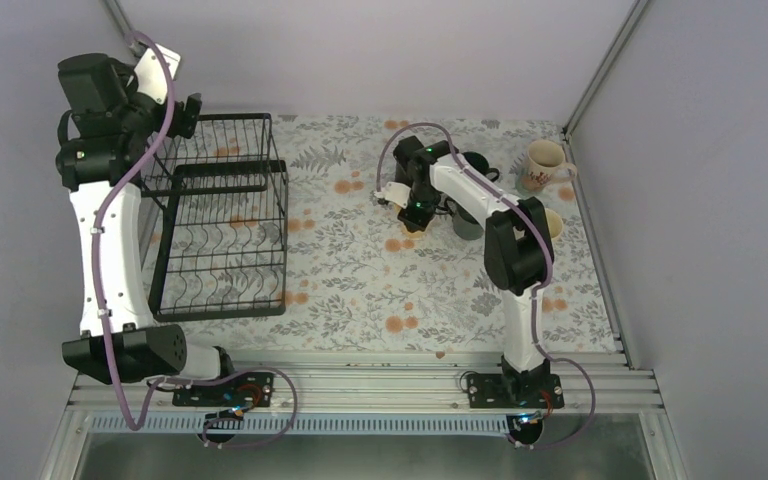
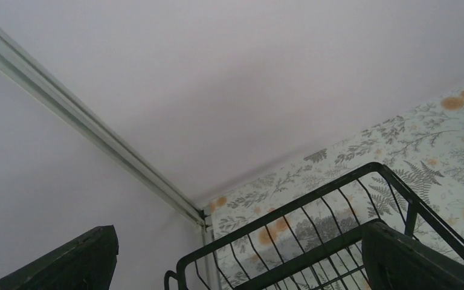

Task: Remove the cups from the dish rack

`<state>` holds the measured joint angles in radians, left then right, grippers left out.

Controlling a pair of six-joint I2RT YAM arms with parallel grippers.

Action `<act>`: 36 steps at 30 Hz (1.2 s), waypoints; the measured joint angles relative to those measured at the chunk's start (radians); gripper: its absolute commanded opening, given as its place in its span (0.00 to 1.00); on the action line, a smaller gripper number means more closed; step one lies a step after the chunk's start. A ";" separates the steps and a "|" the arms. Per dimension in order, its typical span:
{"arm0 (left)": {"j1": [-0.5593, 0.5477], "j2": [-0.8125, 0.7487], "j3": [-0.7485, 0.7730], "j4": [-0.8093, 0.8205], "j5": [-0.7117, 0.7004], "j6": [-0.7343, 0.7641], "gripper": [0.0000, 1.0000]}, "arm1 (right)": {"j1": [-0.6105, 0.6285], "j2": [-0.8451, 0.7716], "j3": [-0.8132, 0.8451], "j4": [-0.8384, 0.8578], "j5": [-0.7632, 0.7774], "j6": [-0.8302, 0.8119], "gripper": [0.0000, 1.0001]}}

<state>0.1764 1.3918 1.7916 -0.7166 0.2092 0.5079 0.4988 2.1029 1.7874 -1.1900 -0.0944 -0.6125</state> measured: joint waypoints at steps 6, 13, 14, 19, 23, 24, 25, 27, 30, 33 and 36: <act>0.030 -0.002 -0.022 -0.001 0.074 -0.024 1.00 | 0.011 0.013 0.026 0.004 0.010 -0.001 0.40; 0.030 -0.003 -0.040 -0.004 0.110 -0.072 1.00 | 0.012 0.010 0.108 -0.004 0.011 0.003 0.57; 0.030 -0.003 -0.040 -0.005 0.115 -0.079 1.00 | 0.012 0.007 0.118 -0.008 0.011 0.005 0.58; 0.030 -0.024 -0.096 0.031 0.140 -0.118 1.00 | 0.012 -0.092 0.133 -0.004 0.019 0.008 0.65; 0.030 -0.076 -0.217 0.079 0.142 -0.158 1.00 | 0.011 -0.313 0.064 0.106 0.031 0.025 0.89; 0.030 -0.093 -0.254 0.098 0.140 -0.166 1.00 | 0.010 -0.378 0.032 0.145 0.032 0.032 0.94; 0.030 -0.113 -0.289 0.111 0.138 -0.177 1.00 | 0.005 -0.454 -0.008 0.187 0.034 0.039 0.98; 0.030 -0.150 -0.341 0.133 0.137 -0.188 1.00 | -0.011 -0.594 -0.087 0.263 0.035 0.060 1.00; 0.030 -0.211 -0.407 0.163 0.136 -0.205 1.00 | -0.078 -0.784 -0.191 0.353 0.021 0.089 1.00; 0.030 -0.266 -0.452 0.179 0.139 -0.214 1.00 | -0.176 -0.914 -0.281 0.418 -0.001 0.111 1.00; 0.030 -0.325 -0.520 0.216 0.148 -0.232 1.00 | -0.235 -1.021 -0.385 0.445 -0.019 0.118 1.00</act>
<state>0.2066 1.0672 1.2720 -0.5003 0.3576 0.2760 0.2638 1.0821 1.4025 -0.7452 -0.1131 -0.4942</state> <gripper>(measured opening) 0.998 0.998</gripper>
